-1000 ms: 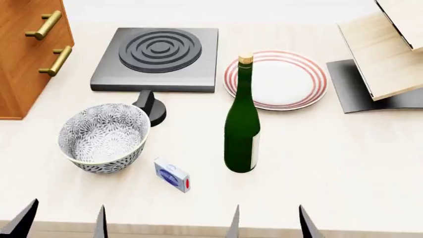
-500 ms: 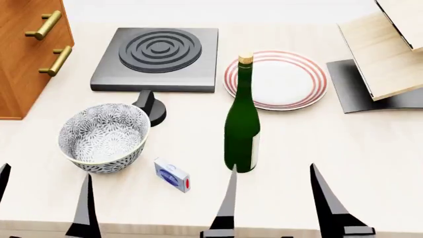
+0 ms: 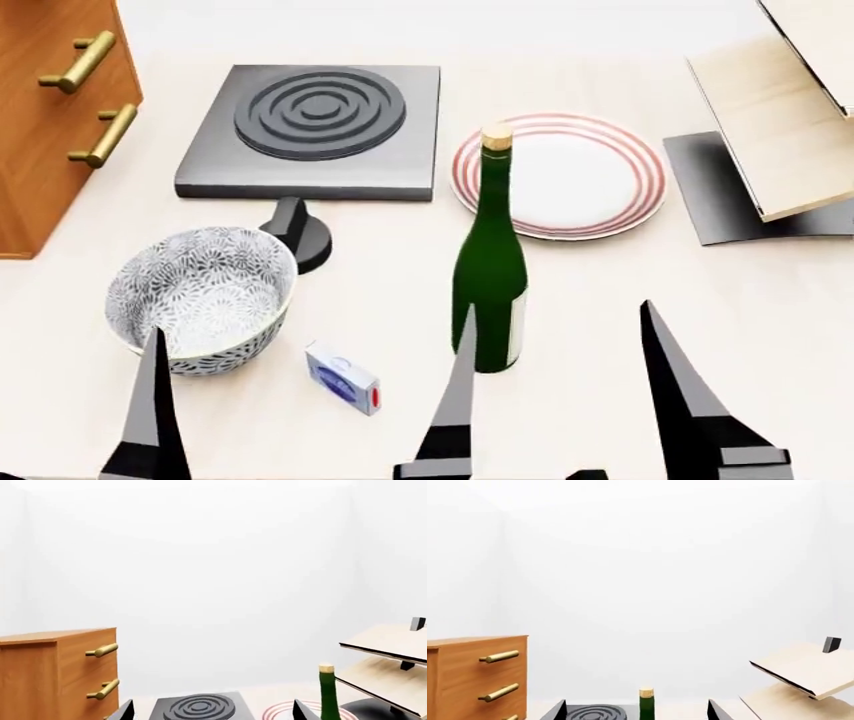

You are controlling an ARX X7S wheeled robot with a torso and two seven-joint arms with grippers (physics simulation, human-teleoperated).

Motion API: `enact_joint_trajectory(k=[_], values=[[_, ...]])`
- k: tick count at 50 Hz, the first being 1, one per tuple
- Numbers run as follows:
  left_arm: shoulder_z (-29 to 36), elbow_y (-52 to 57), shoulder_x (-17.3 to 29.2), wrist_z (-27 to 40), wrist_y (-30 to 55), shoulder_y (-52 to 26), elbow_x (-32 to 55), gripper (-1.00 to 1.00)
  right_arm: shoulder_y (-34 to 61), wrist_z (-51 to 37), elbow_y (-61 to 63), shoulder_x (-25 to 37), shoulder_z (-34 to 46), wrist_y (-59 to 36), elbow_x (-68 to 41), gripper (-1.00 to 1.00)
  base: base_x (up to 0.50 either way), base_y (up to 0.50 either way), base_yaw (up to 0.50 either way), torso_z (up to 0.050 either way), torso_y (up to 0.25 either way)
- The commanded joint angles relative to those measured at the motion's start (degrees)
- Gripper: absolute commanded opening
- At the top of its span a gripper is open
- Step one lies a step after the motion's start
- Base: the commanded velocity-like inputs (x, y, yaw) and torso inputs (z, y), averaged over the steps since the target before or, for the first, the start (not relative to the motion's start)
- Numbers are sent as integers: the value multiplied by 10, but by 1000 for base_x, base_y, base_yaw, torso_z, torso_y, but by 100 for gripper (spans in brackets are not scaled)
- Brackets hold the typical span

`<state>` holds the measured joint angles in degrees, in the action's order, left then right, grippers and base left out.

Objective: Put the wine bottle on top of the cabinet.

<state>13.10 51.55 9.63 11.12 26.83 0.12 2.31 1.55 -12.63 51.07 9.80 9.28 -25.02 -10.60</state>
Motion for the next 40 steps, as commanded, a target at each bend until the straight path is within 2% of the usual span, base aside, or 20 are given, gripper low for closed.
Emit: enact_joint_trajectory(k=[1, 32, 40], values=[[5, 7, 7, 8, 6, -6, 4, 100, 4, -5, 6, 7, 3, 0, -5, 100, 500, 0, 0, 0, 0], [17, 31, 26, 32, 29, -15, 18, 100, 8, -28, 0, 15, -1, -9, -21, 100, 500, 0, 0, 0, 0], [17, 33, 29, 37, 37, -18, 24, 100, 4, -30, -3, 18, -1, 8, -22, 100, 27, 0, 0, 0, 2]])
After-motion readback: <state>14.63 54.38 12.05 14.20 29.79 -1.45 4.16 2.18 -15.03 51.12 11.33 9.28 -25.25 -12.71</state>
